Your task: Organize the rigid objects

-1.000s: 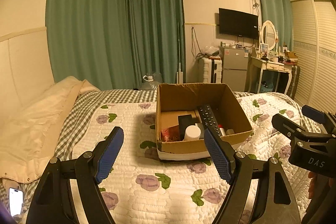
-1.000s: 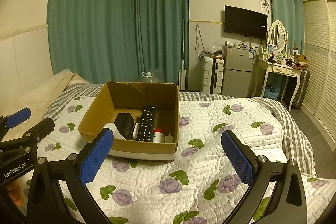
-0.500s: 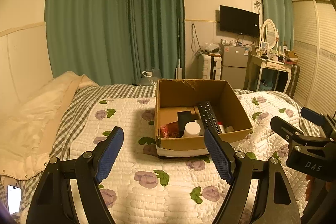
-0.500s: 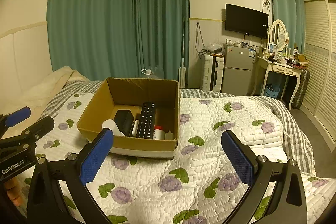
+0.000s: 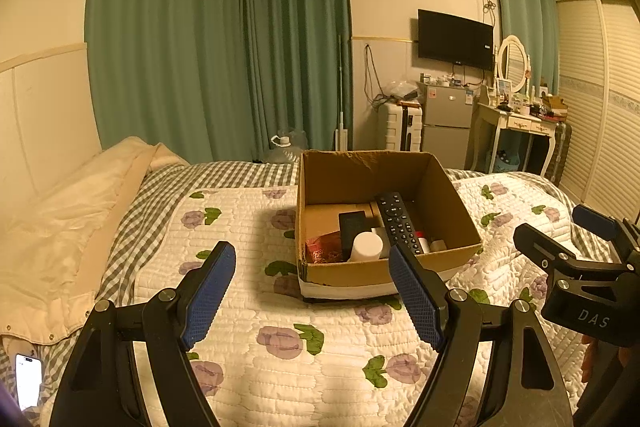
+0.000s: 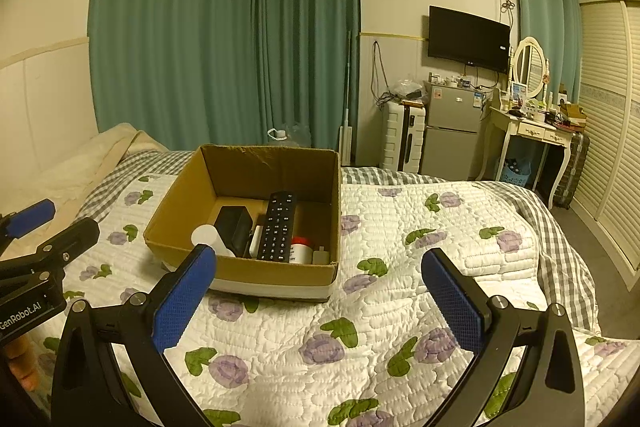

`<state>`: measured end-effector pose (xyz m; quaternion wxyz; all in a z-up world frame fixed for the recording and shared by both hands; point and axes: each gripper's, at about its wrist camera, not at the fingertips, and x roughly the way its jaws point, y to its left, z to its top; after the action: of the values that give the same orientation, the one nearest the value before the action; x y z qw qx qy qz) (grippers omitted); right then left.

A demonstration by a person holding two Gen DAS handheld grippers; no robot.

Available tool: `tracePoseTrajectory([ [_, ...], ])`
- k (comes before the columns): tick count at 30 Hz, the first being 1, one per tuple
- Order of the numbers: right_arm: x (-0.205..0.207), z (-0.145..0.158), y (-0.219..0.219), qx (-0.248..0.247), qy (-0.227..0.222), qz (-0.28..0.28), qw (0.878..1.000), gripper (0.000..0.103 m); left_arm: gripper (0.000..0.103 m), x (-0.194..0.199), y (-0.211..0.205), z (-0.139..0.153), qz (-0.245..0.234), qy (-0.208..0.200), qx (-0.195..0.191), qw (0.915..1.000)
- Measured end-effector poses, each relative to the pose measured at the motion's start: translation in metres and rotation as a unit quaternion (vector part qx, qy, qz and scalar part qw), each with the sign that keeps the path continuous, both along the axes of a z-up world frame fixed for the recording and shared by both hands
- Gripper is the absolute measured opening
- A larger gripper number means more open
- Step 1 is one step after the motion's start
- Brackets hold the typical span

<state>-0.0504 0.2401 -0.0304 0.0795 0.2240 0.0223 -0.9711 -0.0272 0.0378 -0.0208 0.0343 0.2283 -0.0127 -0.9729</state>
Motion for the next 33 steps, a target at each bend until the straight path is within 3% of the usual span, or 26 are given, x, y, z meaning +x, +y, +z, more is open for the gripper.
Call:
tracePoseTrajectory([
  [33, 0.0001, -0.0038, -0.0016, -0.001, -0.006, -0.001, 1.0, 0.103, 0.082, 0.0011, -0.0028, -0.0004, -0.001, 0.001, -0.002, 1.0],
])
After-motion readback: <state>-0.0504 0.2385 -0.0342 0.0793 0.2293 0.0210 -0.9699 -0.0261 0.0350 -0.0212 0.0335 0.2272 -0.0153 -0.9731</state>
